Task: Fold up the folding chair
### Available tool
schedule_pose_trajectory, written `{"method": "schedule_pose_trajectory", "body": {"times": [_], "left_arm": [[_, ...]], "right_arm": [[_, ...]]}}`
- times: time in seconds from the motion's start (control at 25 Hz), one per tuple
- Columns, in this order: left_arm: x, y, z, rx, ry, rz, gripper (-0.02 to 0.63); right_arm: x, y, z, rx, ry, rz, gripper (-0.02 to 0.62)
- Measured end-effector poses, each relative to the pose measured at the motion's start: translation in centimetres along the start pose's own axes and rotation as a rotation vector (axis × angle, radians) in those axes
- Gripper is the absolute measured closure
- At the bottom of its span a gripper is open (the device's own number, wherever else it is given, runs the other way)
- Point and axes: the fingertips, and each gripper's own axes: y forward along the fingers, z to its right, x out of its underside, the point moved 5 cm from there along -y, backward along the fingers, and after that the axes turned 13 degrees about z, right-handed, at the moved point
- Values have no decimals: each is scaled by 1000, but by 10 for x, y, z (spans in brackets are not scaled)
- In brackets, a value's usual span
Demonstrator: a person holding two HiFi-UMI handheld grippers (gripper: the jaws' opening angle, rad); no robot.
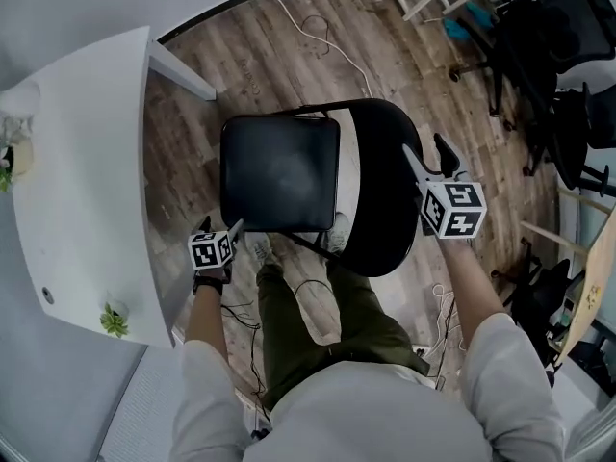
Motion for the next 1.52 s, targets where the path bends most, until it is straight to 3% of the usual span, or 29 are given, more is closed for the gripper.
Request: {"method": "schedule_pose_trajectory", "body": {"times": [0.24,0.4,0.6,0.8,0.88,1.28,1.52], "left_arm": [[30,81,-44,76,-77,-120,173],[32,121,-64,135,-128,-112,172],[39,162,-77,289,-239,-116,169],[55,187,-84,439,-357,-142,169],[58,191,-84,474,-387,-145,161],[50,177,-67,428,-370,-160,160],[36,139,-19,422,-289,-182,163]], "right_arm": [[19,38,8,-7,144,-72,284],[31,53,4,-35,207,-155,284],[44,66,4,-61,311,-264,285],[53,74,12,-70,425,-326,438],[54,73,13,-73,457,-331,440],[42,71,15,-82,478,-336,454],[18,54,20,-95,483,-351,460]]}}
